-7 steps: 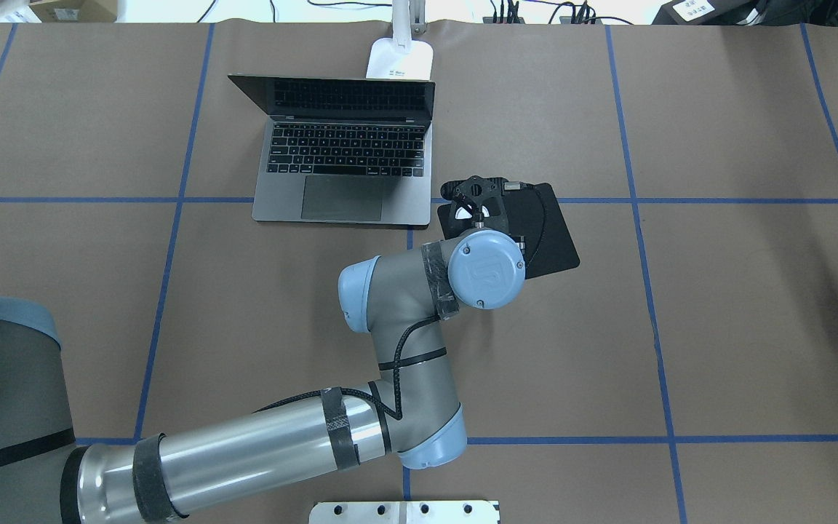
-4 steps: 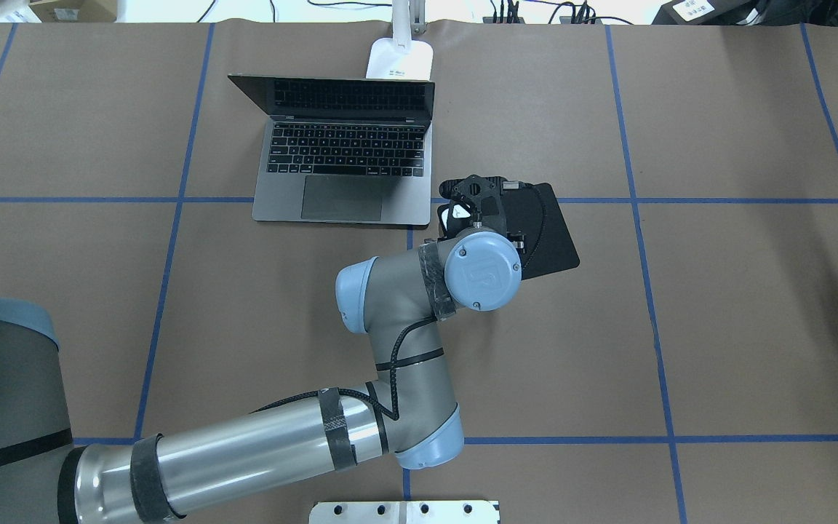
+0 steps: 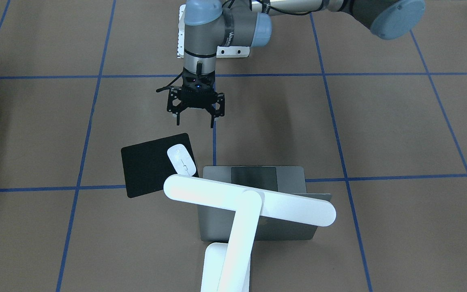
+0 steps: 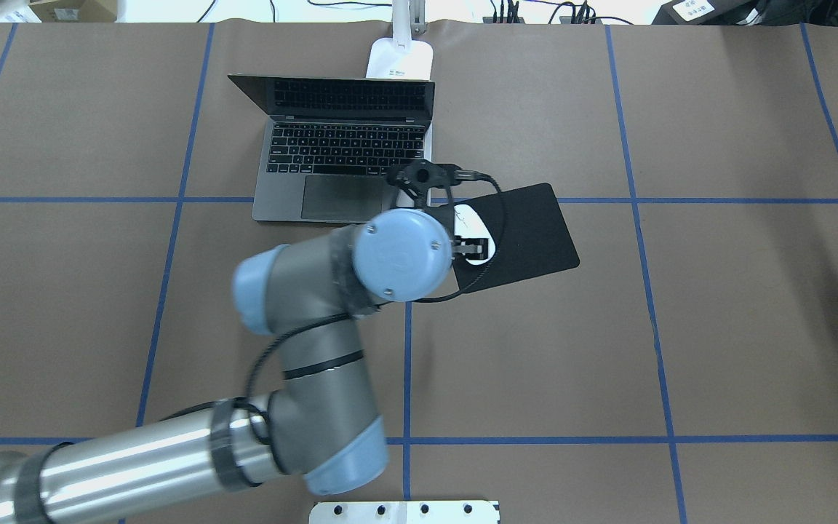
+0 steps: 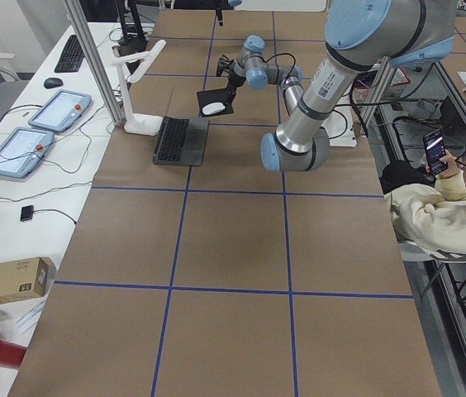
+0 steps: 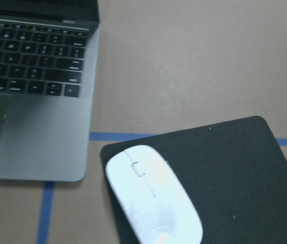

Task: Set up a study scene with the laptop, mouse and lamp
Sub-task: 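Lower the mouse onto the pad, open the left gripper and withdraw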

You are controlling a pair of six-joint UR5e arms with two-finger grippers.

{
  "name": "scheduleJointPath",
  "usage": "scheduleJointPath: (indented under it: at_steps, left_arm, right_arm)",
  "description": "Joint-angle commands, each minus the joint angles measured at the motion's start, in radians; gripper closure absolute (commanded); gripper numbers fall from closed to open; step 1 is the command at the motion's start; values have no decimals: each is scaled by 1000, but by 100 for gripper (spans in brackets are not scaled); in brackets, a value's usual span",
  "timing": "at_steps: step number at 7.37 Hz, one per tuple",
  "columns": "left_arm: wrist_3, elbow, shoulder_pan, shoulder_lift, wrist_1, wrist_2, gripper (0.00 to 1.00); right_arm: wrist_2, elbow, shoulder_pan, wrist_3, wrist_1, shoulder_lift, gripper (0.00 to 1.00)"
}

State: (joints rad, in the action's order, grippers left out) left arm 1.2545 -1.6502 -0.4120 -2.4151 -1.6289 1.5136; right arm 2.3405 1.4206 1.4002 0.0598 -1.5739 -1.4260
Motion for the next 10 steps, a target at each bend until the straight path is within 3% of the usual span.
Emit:
scheduleJointPath:
  at_steps: [1,2,5,10]
  left_arm:
    - [-123,-238,-86,102,257,147,1]
    - [-214,-243,-156,149,270,228,1]
    - [-555,-315,-441,435,268,483,1]
    - [-1056,-223,-824,707,230,663,1]
  right_arm:
    - [-3,0,16,-2,2,-5,0]
    - [-3,-3,19,-5,-1,-8,0]
    - [-21,4,20,-80,2,-16,0]
    - [-47,17,34,-63,3,-13,0]
